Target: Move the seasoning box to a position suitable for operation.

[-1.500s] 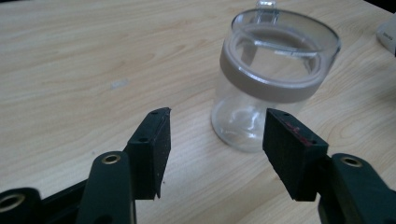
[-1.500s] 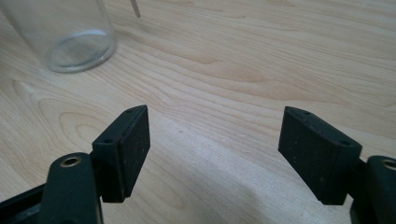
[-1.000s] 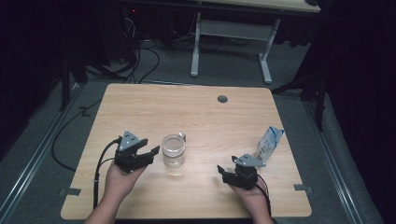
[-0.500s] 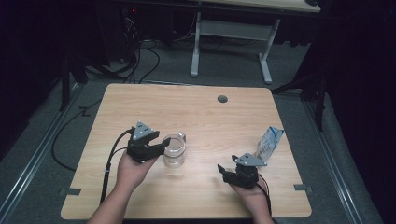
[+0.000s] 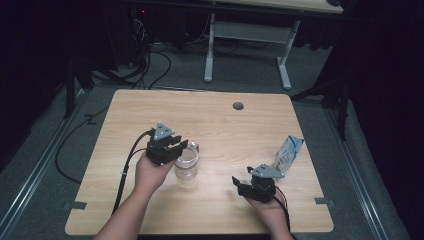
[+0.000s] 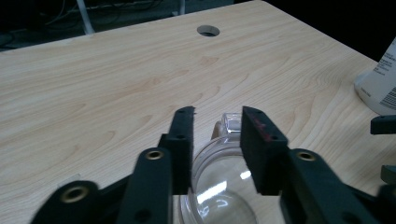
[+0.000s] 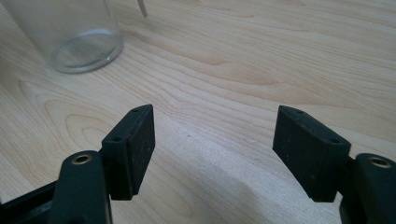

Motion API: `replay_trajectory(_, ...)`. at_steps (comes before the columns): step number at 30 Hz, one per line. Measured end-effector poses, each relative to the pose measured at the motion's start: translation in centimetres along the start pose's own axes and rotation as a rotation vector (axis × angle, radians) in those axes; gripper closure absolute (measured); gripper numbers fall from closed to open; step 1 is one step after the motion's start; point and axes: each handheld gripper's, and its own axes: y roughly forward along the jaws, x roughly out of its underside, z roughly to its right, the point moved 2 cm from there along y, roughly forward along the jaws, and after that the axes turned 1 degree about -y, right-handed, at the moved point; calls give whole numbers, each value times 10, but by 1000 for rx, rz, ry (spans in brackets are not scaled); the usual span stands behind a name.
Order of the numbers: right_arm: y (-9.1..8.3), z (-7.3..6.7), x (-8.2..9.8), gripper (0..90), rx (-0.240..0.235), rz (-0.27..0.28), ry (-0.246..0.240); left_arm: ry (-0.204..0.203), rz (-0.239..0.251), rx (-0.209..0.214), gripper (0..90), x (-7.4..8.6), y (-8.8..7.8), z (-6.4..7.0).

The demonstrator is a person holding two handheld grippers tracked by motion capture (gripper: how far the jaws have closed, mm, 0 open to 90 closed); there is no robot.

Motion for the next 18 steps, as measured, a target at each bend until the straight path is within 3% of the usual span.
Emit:
replay_trajectory(7, 1, 0, 0, 297, -1, -4, 0, 37, -11, -22, 895, 4, 12, 3)
replay_trajectory(13, 0, 0, 0, 297, 0, -4, 4, 61, -37, -32, 900, 11, 22, 5)
replay_trajectory(15, 1, 0, 0, 297, -1, -4, 1, 44, -49, -41, 900, 11, 24, 5)
replay_trajectory(18, 1, -1, 0, 297, -1, -5, 0, 52, -56, -48, 900, 12, 27, 6)
